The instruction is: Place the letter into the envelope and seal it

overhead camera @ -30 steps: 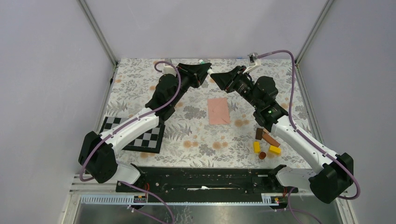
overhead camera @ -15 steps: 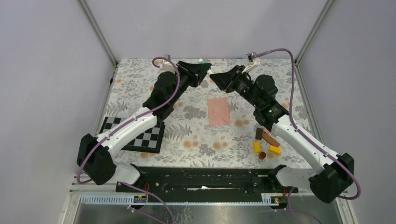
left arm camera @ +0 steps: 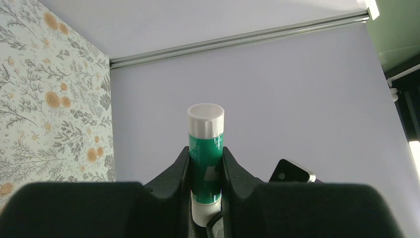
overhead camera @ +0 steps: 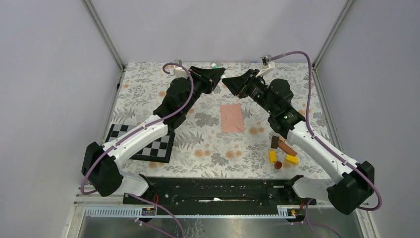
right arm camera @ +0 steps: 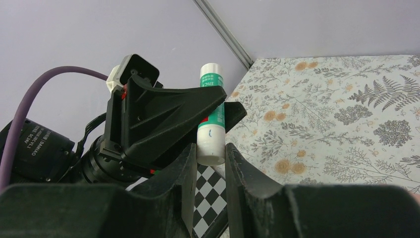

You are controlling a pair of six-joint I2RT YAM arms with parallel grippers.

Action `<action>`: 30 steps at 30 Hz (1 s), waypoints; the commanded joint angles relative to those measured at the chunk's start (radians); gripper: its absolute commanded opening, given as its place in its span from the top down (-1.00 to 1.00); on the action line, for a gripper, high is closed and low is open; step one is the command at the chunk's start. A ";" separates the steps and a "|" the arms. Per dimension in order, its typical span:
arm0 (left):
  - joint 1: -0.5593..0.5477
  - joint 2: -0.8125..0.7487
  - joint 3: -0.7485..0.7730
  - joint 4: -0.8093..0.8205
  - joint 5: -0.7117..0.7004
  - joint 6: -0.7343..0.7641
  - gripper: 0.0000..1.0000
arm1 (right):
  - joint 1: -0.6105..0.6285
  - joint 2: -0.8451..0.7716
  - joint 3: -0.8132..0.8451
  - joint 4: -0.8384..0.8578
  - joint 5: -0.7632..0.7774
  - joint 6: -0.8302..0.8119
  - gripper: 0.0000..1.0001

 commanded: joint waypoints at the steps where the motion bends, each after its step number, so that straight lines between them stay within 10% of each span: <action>1: -0.055 -0.009 0.028 -0.022 0.063 0.017 1.00 | 0.030 0.024 0.065 0.081 0.003 -0.010 0.75; 17: -0.080 0.011 0.029 -0.091 0.088 0.132 1.00 | 0.030 0.089 0.134 -0.010 -0.003 -0.029 0.62; 30: -0.003 -0.024 -0.047 -0.112 0.017 0.383 1.00 | 0.030 -0.120 0.053 -0.268 0.120 -0.109 -0.38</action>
